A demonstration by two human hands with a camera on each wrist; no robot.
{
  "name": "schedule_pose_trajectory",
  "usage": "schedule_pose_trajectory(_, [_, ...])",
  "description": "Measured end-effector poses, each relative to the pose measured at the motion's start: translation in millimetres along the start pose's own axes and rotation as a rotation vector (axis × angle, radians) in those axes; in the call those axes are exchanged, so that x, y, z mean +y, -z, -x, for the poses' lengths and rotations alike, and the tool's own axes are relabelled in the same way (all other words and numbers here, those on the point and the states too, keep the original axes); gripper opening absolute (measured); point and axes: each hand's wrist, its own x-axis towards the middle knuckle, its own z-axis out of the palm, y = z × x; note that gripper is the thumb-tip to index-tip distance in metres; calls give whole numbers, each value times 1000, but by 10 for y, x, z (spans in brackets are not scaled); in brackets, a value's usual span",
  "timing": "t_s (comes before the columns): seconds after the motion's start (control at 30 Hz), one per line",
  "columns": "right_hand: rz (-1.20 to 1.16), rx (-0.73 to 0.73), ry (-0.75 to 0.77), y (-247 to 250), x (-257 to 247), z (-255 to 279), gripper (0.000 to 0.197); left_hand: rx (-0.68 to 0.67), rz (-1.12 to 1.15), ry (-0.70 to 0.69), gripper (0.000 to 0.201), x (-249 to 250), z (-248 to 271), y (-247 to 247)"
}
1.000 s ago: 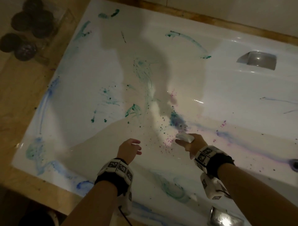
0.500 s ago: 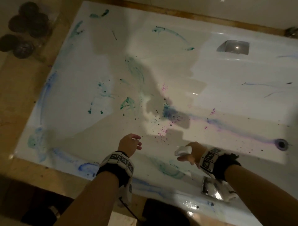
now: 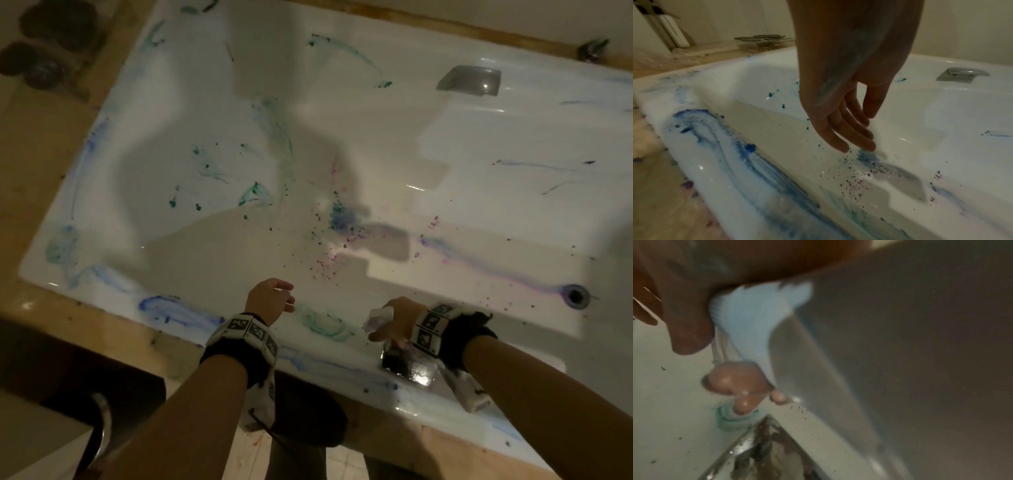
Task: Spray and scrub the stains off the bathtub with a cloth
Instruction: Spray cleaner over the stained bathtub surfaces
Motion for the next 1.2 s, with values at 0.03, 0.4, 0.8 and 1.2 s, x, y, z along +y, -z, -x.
schedule_pose_trajectory(0.03, [10,6,20,16,63,15,31,1,10,2,16,21,36,-67])
schedule_pose_trajectory(0.4, [-98,98,25,519,762,144,36,-7,15,-32,20,396,206,-822])
schedule_pose_trajectory(0.8, [-307,319,68,1066,1135,189,44,-20,-29,-116,13,1009,232,-1221])
schedule_pose_trajectory(1.2, [-340,680,-49,1707,1129,359,57,-26,-159,-146,14,1221,340,-1327])
